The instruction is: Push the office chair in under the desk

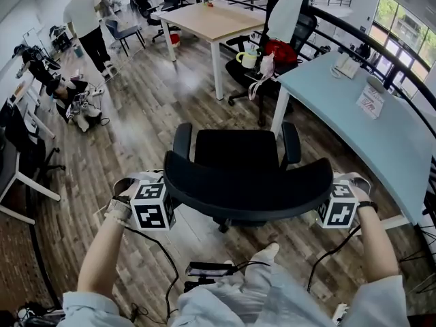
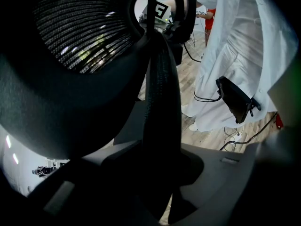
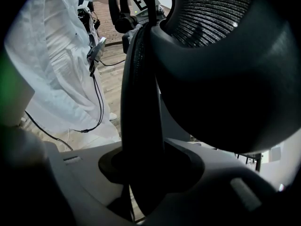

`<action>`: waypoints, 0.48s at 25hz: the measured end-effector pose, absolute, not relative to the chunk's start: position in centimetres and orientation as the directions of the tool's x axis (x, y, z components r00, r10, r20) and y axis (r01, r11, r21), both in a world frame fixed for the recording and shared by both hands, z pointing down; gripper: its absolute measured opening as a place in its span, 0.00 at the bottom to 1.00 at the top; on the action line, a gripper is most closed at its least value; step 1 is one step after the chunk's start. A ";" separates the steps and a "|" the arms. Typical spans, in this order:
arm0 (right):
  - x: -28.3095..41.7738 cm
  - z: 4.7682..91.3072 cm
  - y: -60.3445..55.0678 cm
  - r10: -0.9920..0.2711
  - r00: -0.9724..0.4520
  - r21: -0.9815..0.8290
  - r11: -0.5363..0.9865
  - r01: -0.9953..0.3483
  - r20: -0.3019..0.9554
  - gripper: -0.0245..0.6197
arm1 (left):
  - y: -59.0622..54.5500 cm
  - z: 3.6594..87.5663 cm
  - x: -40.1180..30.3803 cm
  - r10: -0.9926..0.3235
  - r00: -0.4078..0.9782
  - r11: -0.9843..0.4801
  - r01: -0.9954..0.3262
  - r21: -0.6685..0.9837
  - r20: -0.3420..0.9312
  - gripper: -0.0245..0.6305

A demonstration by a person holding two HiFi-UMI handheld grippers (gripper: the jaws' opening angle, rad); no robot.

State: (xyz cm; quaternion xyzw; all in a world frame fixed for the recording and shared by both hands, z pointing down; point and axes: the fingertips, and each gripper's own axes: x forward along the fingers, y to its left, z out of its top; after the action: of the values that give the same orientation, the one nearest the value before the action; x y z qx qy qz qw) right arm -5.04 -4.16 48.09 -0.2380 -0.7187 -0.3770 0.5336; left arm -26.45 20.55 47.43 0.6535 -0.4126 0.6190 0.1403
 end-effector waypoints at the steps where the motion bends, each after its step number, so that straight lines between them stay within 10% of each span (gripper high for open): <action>1: -4.9 48.1 -4.5 -0.063 -0.317 0.288 0.606 0.741 0.946 0.26 | 20.2 47.5 -26.4 -0.366 -0.104 -0.623 -0.711 -0.327 0.925 0.23; 12: -2.2 48.2 -8.1 -0.096 -0.312 0.294 0.669 0.683 0.945 0.26 | 14.3 47.6 -25.8 -0.385 -0.072 -0.684 -0.647 -0.336 0.920 0.23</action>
State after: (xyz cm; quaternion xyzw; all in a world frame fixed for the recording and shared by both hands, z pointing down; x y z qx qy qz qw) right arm -2.17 -8.07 48.21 -0.2012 -0.7289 -0.3535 0.5508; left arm -25.78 14.29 47.58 0.6731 -0.3834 0.6236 0.1053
